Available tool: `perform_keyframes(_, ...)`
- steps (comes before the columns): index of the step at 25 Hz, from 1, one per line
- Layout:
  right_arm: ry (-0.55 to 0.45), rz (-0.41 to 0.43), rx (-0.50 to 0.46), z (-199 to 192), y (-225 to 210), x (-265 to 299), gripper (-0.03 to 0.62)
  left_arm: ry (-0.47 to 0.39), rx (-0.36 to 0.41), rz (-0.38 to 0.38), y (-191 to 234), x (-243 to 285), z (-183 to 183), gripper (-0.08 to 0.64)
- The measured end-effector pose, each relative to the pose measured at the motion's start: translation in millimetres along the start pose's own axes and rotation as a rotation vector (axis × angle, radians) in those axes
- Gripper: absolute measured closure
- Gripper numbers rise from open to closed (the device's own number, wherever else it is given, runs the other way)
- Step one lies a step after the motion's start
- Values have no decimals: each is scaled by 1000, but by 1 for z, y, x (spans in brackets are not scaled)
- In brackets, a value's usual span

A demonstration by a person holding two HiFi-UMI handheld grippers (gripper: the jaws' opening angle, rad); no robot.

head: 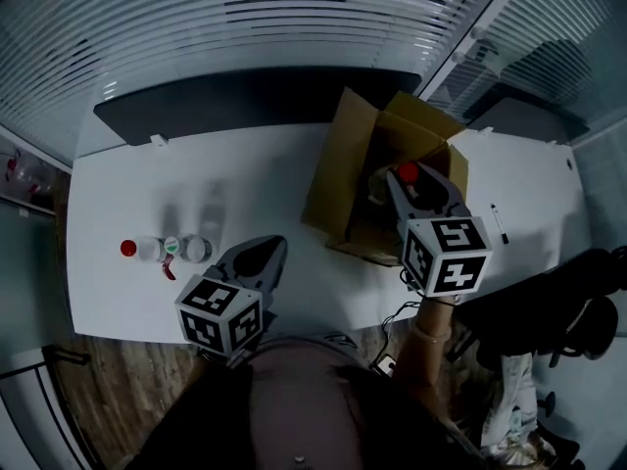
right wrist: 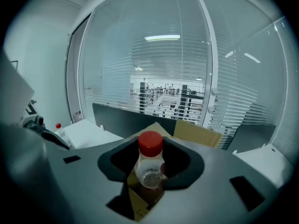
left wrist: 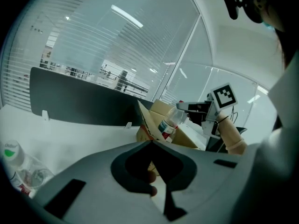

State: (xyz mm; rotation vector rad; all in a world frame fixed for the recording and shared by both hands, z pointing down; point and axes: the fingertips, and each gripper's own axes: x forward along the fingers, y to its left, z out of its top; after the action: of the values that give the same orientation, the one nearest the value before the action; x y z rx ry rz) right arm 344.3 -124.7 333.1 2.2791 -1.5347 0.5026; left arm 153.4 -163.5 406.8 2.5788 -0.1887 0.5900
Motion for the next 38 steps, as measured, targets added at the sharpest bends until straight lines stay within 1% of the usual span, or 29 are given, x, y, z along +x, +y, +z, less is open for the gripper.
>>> perform_keyframes(9,-97,37,-64,33,24,-43,422,-26,17,-16,-14,-14,-1,552)
perform_keyframes(16,-186,75,-60,52,37,-81,422,-43,34,-28,-25,-26,-4,552)
perform_keyframes(23,-236,118,-63,55,52,-115,422,-56,41,-29,-38,-39,-14,552)
perform_keyframes(29,-282,135,-87,61,62,-148,422,-66,45,-30,-50,-48,-22,552)
perform_keyframes(38,-297,174,-103,42,74,-182,422,-56,48,-37,-74,-56,-51,552)
